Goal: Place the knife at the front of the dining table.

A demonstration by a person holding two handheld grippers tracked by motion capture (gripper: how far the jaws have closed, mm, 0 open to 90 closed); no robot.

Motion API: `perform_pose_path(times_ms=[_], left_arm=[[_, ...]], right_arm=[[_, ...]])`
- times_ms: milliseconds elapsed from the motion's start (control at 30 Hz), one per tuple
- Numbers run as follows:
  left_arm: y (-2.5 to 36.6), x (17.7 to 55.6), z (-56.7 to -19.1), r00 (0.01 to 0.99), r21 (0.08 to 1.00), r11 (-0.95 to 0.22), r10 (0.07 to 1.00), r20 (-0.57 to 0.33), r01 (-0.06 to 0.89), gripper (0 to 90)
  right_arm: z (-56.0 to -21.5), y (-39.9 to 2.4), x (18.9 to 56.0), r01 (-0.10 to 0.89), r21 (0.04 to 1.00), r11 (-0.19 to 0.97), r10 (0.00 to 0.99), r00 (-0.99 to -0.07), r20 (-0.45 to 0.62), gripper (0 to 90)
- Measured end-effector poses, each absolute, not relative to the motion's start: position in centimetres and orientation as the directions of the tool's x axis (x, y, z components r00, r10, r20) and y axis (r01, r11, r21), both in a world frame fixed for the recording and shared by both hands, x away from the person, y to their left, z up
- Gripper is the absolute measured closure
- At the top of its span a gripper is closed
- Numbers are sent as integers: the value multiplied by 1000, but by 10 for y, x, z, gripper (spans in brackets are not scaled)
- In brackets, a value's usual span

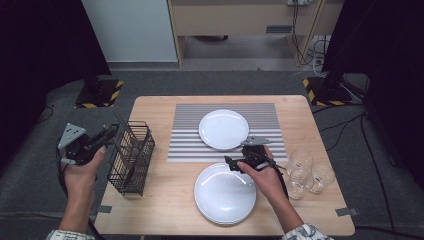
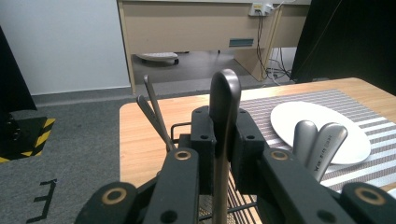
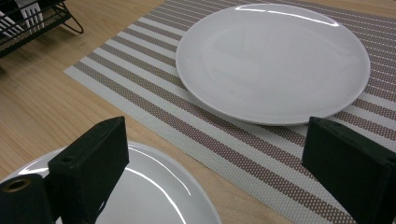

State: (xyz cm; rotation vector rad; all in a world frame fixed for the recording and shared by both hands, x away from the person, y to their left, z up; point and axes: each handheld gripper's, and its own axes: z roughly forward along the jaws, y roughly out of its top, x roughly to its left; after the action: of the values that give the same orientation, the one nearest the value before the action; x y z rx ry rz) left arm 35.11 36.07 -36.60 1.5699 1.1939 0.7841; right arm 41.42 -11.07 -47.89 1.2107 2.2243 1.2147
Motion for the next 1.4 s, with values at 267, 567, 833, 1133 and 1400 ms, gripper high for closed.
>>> perform_pose_path(times_ms=[267,567,833,1133,1400], left_arm=[[361,348,-358,325,956,-11,942,-89,292,828],[358,348,-344,328,962,-29,942,-64,271,829],[359,345,-328,327,969,-40,944,-44,245,829],[360,341,-315,330,972,-48,943,-31,229,829],[359,340,-304,329,974,-56,944,-19,217,829]], right_arm=[[-479,-111,414,524,806,275,804,-585,106,73],[-479,-110,414,525,806,275,802,-587,108,73],[-479,-110,414,523,807,275,803,-586,106,73],[-478,-110,414,523,807,274,803,-586,107,73],[-477,-110,414,517,811,275,801,-589,104,73]])
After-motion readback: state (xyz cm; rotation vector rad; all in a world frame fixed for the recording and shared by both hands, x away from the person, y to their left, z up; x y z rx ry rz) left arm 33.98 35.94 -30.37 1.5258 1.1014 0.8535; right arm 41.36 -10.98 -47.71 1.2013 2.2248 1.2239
